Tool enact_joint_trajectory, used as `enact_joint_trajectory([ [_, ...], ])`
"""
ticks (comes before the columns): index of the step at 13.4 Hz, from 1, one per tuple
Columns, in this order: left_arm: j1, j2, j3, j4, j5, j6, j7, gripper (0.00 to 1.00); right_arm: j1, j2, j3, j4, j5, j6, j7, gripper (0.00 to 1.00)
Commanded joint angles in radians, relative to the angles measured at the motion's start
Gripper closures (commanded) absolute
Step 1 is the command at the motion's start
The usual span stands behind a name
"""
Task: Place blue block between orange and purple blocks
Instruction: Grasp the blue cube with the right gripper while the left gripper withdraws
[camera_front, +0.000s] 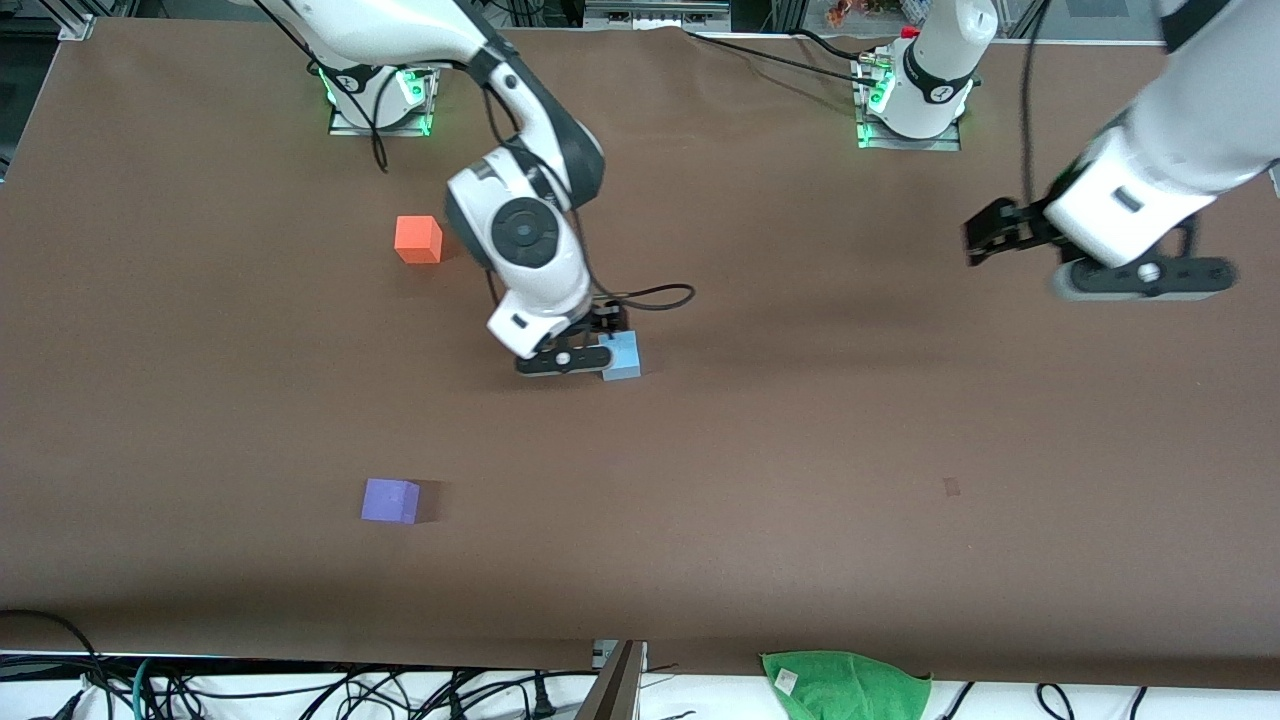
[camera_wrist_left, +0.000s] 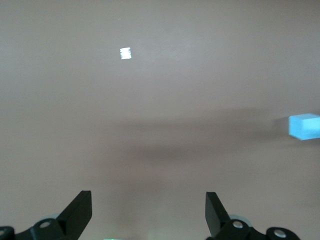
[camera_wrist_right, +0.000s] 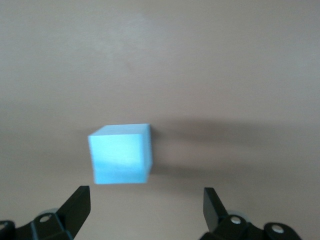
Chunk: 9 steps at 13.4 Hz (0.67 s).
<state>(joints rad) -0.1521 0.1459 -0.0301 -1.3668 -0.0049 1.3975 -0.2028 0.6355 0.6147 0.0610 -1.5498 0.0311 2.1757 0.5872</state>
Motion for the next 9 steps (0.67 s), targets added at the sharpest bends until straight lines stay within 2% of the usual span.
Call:
enact_joint_trajectory([
  [1,0.029,-0.132,0.074,-0.239,-0.021,0.113,0.127,0.0,0.026,0.043,-0.01,0.013,-0.002,0.068,0.023,0.0],
  [3,0.071,-0.137,0.076,-0.275,-0.023,0.161,0.184,0.0,0.05,0.074,-0.01,0.013,-0.005,0.127,0.025,0.0],
  [7,0.072,-0.132,0.072,-0.252,-0.023,0.143,0.174,0.0,0.076,0.132,-0.013,0.013,-0.035,0.226,0.023,0.0],
  [9,0.074,-0.132,0.076,-0.252,-0.024,0.143,0.175,0.0,0.076,0.143,-0.013,0.013,-0.054,0.228,0.022,0.0],
])
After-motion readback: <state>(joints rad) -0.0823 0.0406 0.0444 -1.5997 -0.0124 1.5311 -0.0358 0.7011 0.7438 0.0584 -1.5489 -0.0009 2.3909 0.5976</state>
